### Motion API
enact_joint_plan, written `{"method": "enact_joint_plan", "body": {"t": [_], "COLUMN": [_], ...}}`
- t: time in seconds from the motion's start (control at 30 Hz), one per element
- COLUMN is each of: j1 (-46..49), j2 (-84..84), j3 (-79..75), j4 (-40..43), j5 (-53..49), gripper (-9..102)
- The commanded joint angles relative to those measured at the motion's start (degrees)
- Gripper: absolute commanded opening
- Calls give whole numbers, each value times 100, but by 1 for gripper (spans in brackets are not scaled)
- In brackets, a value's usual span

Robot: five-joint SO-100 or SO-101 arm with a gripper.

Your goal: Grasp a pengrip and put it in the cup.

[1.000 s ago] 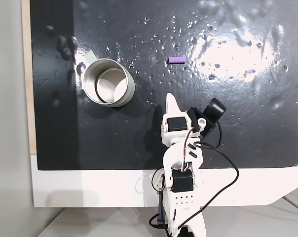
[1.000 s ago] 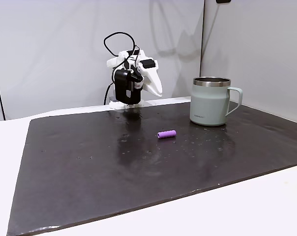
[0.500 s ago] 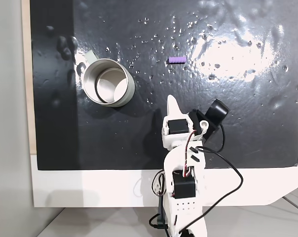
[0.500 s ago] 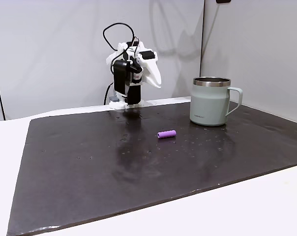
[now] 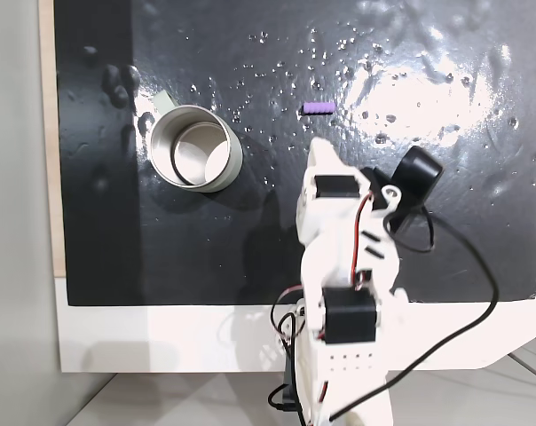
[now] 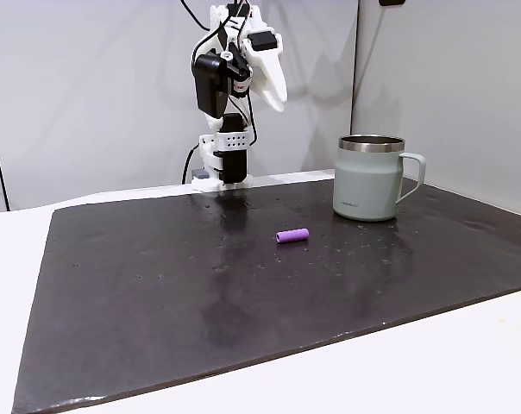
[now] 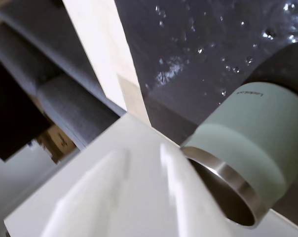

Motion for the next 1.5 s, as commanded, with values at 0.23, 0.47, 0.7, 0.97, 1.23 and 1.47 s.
{"method": "enact_joint_plan", "body": {"t": [0.23,0.47,0.7,0.97,1.23,1.47], "j1": [202,193,483,492,132,35], "j2": [-2443,-3894,-5660,-6803,-7330,-8007], "j3": [-2373,-3182,-4263,-4395,-4755,-5326], "j4": [1037,1362,1740,1345,1336,1573], "j5": [694,694,615,615,633,545], "gripper": [24,25,27,27,27,25]}}
